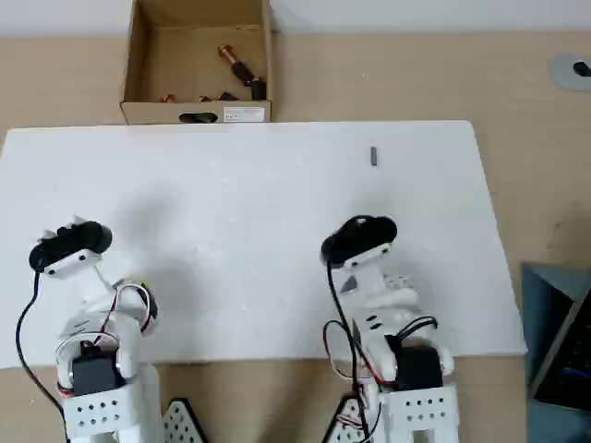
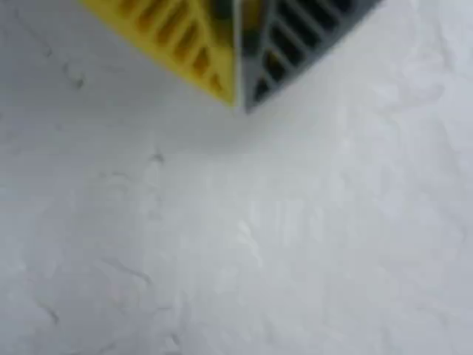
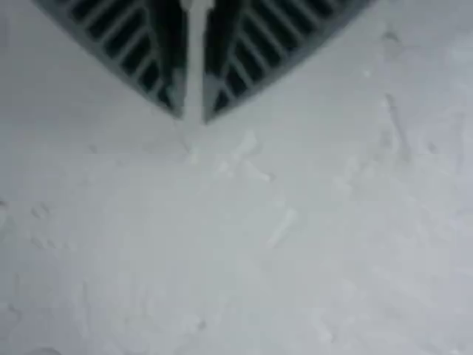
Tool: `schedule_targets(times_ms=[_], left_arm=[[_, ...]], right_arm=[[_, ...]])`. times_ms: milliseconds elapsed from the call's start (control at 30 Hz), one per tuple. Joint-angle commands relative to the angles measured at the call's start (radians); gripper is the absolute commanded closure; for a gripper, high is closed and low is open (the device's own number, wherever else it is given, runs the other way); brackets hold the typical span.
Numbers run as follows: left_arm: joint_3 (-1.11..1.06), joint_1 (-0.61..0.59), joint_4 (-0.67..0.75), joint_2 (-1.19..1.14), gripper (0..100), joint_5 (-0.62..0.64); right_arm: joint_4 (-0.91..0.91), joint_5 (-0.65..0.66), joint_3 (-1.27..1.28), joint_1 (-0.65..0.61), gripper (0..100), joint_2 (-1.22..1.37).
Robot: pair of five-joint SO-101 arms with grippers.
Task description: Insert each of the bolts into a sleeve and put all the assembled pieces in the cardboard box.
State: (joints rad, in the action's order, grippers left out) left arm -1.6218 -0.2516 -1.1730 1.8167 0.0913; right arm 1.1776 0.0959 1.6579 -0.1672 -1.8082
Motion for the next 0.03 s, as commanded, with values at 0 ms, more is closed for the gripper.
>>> schedule_targets(times_ms=[0], left_arm=[[0.003, -0.003, 0.018, 0.007, 100, 0.003]], right_arm=[[-0.020, -0.006, 0.002, 0.013, 98.8, -0.110]])
